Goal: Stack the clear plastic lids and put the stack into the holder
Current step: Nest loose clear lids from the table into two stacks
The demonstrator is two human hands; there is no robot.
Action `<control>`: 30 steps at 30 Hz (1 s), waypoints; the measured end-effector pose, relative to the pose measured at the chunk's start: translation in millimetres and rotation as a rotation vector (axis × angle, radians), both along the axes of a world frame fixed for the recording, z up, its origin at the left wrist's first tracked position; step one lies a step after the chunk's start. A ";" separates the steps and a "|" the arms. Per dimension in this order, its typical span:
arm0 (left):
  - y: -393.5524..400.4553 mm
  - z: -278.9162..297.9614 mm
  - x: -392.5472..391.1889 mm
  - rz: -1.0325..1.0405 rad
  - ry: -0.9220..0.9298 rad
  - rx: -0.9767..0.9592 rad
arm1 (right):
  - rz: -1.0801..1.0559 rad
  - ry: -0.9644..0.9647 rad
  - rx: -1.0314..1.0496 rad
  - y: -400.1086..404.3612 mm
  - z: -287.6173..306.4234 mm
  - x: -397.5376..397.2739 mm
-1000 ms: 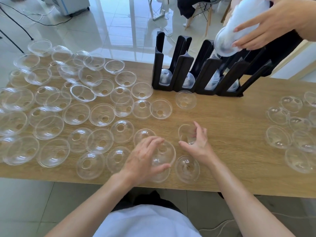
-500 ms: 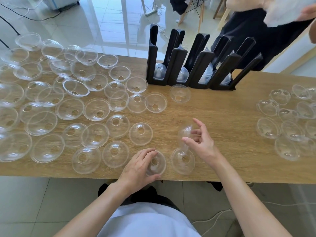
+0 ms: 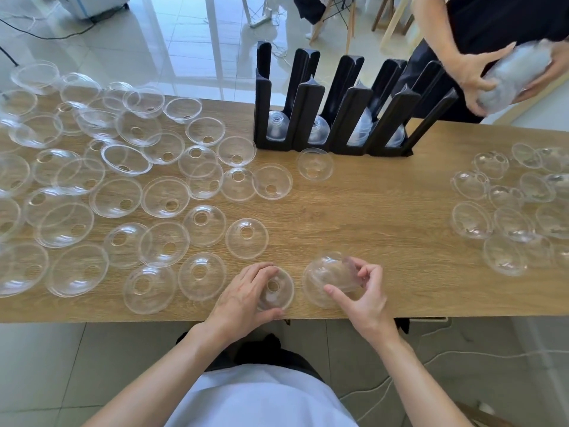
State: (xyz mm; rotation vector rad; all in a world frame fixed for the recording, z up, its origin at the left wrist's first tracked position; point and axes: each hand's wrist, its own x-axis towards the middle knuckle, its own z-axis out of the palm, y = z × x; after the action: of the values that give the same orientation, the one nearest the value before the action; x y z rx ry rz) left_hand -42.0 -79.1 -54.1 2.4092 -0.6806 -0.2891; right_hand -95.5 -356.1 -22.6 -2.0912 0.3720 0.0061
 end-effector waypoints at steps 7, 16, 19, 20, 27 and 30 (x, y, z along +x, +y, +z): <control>-2.0 3.1 4.8 -0.004 0.005 0.028 | 0.131 0.038 -0.251 11.5 -30.0 -12.1; -0.3 17.1 16.9 -0.017 0.017 0.072 | 0.213 0.080 -0.381 8.2 -22.9 -0.5; 5.4 33.4 36.2 0.101 -0.078 0.005 | 0.226 0.074 -0.313 2.7 -9.8 21.0; 7.1 38.7 45.3 0.136 -0.115 -0.023 | 0.245 0.068 -0.313 1.6 -5.1 32.8; 16.0 46.0 107.4 0.068 0.085 0.240 | 0.432 -0.001 -0.412 33.3 13.8 148.8; 12.3 42.7 119.1 -0.071 0.160 0.428 | 0.515 -0.037 -0.467 54.3 22.5 199.3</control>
State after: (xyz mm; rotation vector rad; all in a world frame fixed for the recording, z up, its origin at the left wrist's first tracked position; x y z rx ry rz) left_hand 77.0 -66.7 -11.4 2.7250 -0.6861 -0.7125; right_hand 103.8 -301.8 -0.1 -2.5915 -0.2201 0.2019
